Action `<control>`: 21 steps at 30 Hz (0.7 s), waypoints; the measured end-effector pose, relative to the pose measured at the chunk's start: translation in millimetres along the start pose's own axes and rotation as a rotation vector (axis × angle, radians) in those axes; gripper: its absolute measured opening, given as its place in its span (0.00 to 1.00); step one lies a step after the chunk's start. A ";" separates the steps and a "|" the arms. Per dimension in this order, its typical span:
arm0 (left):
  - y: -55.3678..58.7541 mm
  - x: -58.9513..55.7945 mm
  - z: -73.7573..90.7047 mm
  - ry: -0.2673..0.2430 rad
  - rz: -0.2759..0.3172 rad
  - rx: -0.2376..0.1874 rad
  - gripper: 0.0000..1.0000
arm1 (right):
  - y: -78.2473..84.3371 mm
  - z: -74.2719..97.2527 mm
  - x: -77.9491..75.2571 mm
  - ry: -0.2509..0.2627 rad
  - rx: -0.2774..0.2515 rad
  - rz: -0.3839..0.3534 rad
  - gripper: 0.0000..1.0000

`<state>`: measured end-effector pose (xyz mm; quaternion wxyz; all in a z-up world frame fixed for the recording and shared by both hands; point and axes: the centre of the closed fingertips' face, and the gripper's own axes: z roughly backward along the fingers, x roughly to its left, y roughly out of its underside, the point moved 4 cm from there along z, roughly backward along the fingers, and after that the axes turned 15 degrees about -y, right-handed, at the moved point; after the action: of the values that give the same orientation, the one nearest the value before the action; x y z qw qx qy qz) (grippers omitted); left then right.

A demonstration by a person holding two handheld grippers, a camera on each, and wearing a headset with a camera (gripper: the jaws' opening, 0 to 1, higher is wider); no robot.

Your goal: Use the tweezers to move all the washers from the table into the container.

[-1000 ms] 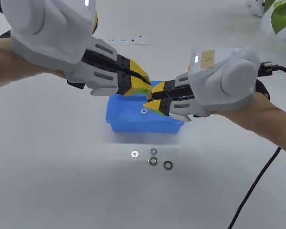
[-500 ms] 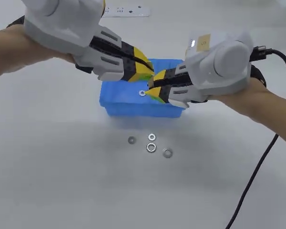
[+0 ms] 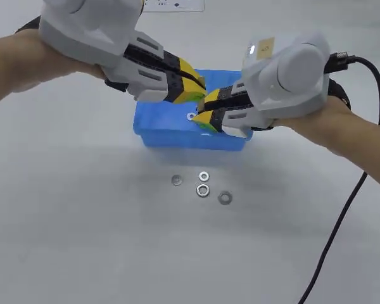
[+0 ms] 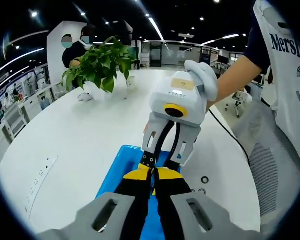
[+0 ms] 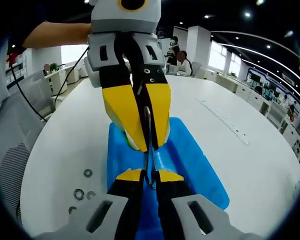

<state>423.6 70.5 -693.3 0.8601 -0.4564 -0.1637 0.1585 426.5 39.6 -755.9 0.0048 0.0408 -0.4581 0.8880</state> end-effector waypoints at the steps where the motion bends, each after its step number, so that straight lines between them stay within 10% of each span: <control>1: 0.3 0.3 0.1 -0.002 0.008 0.001 0.07 | 0.1 0.1 -0.2 0.000 0.000 -0.005 0.11; 21: -23.6 -5.6 21.1 -0.032 -0.067 -0.034 0.07 | -22.4 19.6 8.3 0.067 -0.003 0.115 0.13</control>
<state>412.5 71.0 -663.1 0.8542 -0.4627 -0.1953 0.1343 420.6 36.4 -725.8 -0.0309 -0.0152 -0.4608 0.8869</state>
